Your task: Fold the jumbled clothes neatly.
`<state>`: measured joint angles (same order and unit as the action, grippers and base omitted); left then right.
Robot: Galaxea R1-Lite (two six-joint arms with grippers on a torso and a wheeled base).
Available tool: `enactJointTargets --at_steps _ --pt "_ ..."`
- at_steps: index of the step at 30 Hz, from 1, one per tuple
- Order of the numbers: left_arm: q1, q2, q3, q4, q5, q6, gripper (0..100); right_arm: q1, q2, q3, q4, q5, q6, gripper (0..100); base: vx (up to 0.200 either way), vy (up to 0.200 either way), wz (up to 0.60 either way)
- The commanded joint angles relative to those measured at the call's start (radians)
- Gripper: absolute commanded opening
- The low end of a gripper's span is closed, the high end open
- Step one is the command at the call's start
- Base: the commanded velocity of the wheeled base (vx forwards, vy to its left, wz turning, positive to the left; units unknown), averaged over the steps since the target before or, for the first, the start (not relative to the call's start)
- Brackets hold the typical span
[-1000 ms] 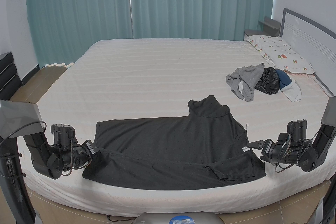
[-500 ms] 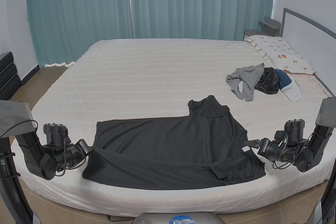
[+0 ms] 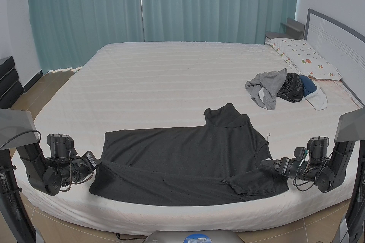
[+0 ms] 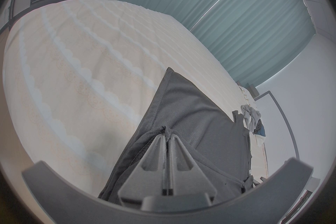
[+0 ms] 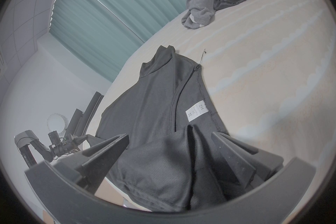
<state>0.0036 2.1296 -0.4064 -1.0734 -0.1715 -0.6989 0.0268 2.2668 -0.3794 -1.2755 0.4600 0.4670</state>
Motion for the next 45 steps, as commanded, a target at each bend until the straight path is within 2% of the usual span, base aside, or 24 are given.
enactJointTargets --at_steps 1,12,13,24,36,44,45 --pt "-0.001 0.001 -0.002 0.0 0.0 -0.001 0 -0.008 0.048 0.01 -0.027 0.003 -0.002 100 0.0 0.0 0.0" --pt "-0.001 0.004 -0.005 0.0 0.0 -0.001 0 -0.007 0.059 0.023 -0.028 0.028 -0.004 100 0.0 0.0 0.0" --pt "-0.001 0.004 -0.005 0.0 0.0 -0.001 0 -0.007 0.06 0.023 -0.028 0.026 -0.004 0 0.0 0.0 0.0" --pt "0.001 -0.003 0.001 0.0 0.0 -0.001 0 -0.039 0.04 0.042 -0.036 0.028 -0.004 0 0.0 0.0 0.0" --pt "0.003 -0.066 0.07 -0.008 0.001 0.001 0 -0.042 -0.041 0.235 -0.281 0.029 0.012 0 0.0 0.0 0.0" --pt "0.003 -0.097 0.121 -0.011 0.004 0.004 0 -0.053 -0.127 0.29 -0.292 0.029 0.038 0 0.0 0.0 0.0" --pt "0.009 -0.106 0.146 -0.046 0.012 0.003 0 -0.053 -0.179 0.321 -0.291 0.029 0.053 0 0.0 0.0 0.0"
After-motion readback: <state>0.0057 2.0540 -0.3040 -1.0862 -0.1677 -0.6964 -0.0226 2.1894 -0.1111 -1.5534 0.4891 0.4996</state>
